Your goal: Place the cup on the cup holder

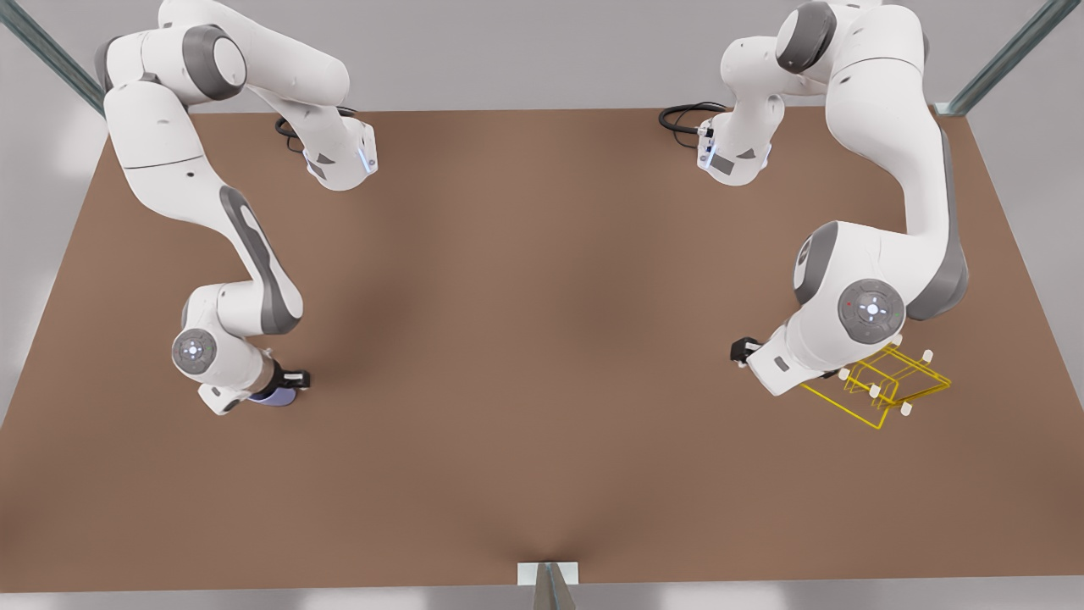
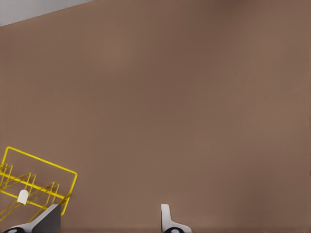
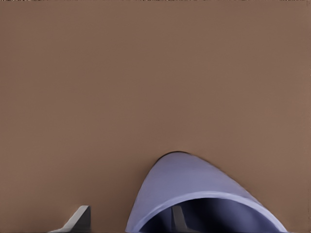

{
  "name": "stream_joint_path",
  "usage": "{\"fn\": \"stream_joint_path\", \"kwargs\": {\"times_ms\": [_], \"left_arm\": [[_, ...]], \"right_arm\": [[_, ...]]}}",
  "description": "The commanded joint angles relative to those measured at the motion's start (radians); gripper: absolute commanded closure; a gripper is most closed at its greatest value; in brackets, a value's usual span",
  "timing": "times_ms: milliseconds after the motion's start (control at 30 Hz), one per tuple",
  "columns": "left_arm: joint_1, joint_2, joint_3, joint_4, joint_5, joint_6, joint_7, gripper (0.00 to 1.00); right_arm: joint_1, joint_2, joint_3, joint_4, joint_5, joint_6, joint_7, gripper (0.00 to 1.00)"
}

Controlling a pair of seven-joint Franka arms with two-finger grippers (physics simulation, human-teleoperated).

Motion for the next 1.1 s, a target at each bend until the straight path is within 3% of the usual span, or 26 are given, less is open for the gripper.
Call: {"fn": "stream_joint_path", "kwargs": {"times_ms": [0,333,500,567,633,700,833,1000,1067], "left_arm": [[0.0,-0.001,0.0,0.001,0.002,-0.002,-0.003,0.0],[0.003,-0.006,0.0,0.007,0.002,-0.017,-0.006,0.0],[0.001,-0.014,0.0,0.004,0.0,-0.015,-0.008,0.0],[0.003,-0.014,0.0,0.004,0.0,-0.015,-0.008,0.0],[0.007,-0.015,0.0,0.005,0.002,-0.015,-0.008,0.0],[0.007,-0.014,0.001,0.005,0.002,-0.015,-0.008,0.0],[0.015,-0.014,0.001,0.004,0.044,-0.015,-0.008,0.0],[0.023,-0.012,0.009,0.01,0.046,-0.012,-0.008,0.0],[0.053,-0.069,0.01,0.013,0.038,-0.037,-0.006,0.0]], "right_arm": [[-0.004,0.0,0.0,0.0,-0.014,0.014,0.007,0.79],[-0.008,-0.023,0.015,0.002,-0.012,0.0,0.011,0.79],[0.006,-0.161,0.055,0.013,-0.005,-0.182,0.012,0.79],[0.056,-0.161,0.063,0.089,0.011,-0.265,0.024,0.79],[0.213,-0.099,-0.01,0.209,0.092,-0.307,0.072,0.79],[0.464,-0.063,-0.19,0.28,0.218,-0.307,0.115,0.79],[0.757,0.065,-0.337,0.456,0.368,-0.31,0.254,0.79],[0.895,0.194,-0.35,0.704,0.433,-0.357,0.422,0.79],[0.921,0.229,-0.342,0.763,0.451,-0.356,0.486,0.79]]}}
